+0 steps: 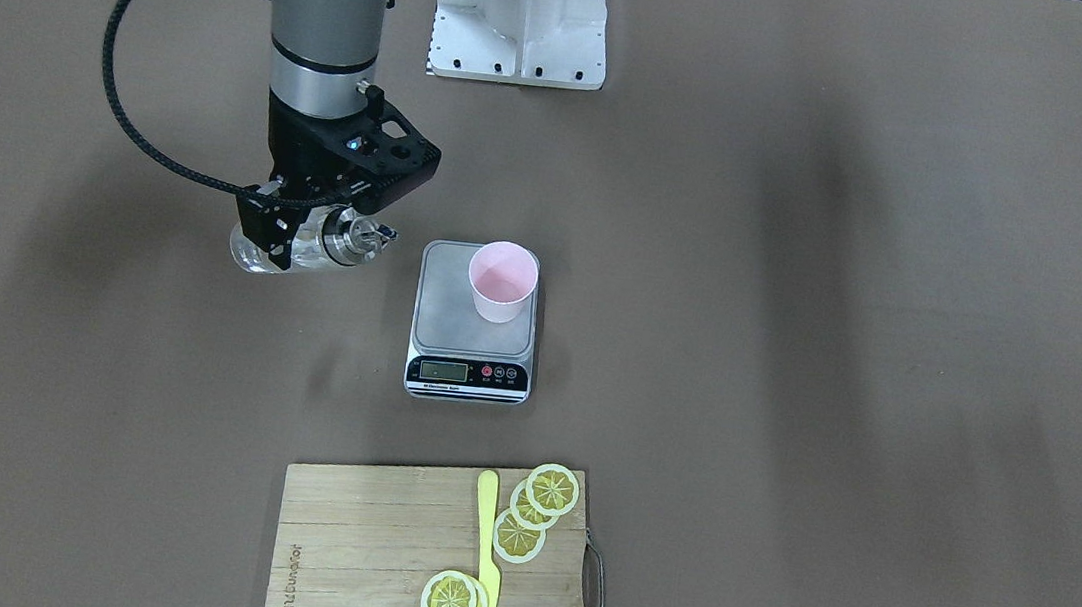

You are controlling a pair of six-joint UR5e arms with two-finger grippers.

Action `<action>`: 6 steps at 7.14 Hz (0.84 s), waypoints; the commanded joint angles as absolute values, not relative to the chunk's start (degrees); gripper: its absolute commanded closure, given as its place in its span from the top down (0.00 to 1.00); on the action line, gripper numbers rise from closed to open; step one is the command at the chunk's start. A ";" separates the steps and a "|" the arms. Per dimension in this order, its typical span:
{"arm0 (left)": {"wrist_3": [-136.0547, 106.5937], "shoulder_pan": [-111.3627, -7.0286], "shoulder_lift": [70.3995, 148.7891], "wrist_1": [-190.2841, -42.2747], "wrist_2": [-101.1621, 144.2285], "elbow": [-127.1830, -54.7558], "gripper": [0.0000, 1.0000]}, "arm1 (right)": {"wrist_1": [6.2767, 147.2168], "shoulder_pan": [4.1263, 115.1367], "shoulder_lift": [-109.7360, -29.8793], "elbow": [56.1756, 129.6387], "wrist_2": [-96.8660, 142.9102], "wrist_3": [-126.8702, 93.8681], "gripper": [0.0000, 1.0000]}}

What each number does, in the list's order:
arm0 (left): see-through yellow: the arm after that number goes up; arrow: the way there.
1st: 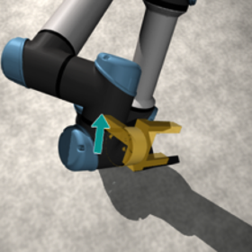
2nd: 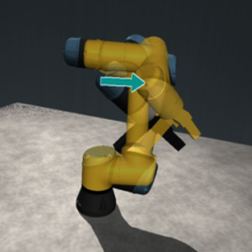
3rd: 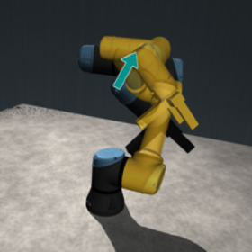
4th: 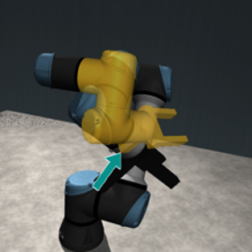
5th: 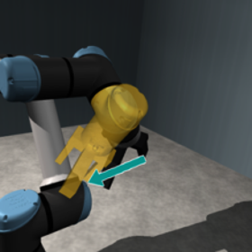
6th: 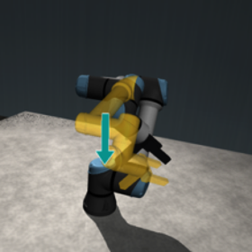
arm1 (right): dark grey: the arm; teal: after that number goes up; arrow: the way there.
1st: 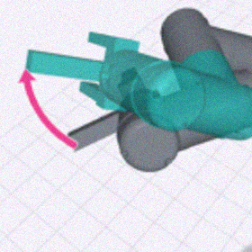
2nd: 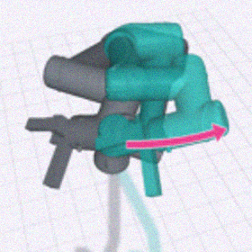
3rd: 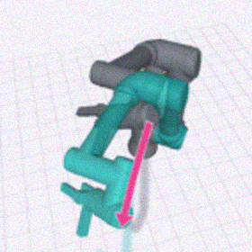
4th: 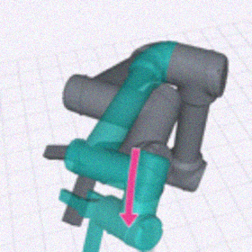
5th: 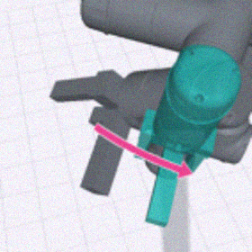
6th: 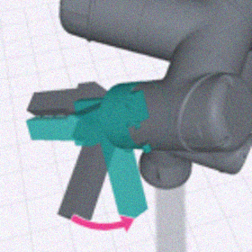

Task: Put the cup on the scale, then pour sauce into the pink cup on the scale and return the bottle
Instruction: 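Tilt the bottle back upright above the scale with the right gripper, then carry the upright glass bottle away from the scale with the right gripper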

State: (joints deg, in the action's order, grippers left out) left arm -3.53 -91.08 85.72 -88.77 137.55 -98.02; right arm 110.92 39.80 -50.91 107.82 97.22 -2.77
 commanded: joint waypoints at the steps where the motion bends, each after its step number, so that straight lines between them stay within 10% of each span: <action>1: -3.52 -91.05 85.87 -88.77 137.55 -98.00 0.98 | 104.44 43.66 -58.59 113.45 100.62 1.91 0.00; 6: -3.60 -90.97 86.22 -88.86 137.55 -98.00 0.98 | 88.37 50.87 -71.95 115.49 109.58 11.32 0.00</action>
State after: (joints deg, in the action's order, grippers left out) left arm -3.59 -90.97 86.19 -88.85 137.55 -98.00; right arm 93.08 49.13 -68.31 115.43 107.11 9.36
